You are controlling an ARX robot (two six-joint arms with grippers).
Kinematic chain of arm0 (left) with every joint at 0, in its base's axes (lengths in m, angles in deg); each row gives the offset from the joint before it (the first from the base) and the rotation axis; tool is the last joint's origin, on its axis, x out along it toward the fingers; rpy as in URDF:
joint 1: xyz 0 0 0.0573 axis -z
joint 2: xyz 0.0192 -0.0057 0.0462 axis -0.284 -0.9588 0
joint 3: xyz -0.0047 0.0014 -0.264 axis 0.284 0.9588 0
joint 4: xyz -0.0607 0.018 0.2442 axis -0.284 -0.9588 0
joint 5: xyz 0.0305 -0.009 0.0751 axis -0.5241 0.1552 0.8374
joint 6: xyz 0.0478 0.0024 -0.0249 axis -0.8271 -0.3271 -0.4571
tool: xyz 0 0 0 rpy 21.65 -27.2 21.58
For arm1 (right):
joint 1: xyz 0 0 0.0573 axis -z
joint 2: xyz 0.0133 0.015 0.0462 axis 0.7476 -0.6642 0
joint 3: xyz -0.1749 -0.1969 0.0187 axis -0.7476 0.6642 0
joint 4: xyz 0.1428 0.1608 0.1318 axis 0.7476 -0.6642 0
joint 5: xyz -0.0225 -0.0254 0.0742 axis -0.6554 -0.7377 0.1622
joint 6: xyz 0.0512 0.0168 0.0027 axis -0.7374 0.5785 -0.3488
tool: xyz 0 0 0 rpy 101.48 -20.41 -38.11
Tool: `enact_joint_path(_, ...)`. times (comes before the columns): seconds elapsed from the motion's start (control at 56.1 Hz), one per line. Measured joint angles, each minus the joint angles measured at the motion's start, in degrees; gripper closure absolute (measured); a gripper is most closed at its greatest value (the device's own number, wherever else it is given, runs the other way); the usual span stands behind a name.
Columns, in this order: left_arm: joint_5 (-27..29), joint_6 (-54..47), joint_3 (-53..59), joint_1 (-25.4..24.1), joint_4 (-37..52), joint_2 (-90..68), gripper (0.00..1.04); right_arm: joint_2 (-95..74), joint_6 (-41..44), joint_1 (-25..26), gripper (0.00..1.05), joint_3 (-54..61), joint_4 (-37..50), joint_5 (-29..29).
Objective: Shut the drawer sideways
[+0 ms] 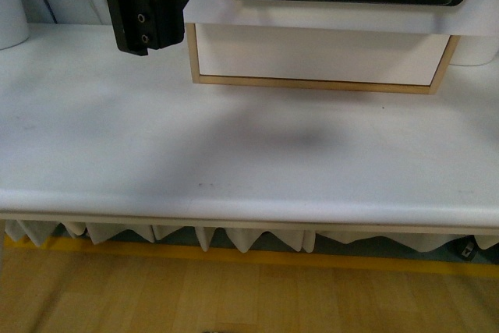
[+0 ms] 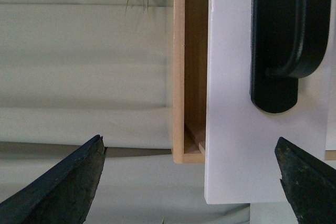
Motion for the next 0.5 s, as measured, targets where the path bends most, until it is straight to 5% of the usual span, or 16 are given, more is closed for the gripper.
enact_joint_path(0.499, -0.44, -1.03, -4.42, 0.02, -1.05, -3.41, 0.06, -3.39, 0.87, -0.17, 0.09, -1.73, 3.98, -1.70)
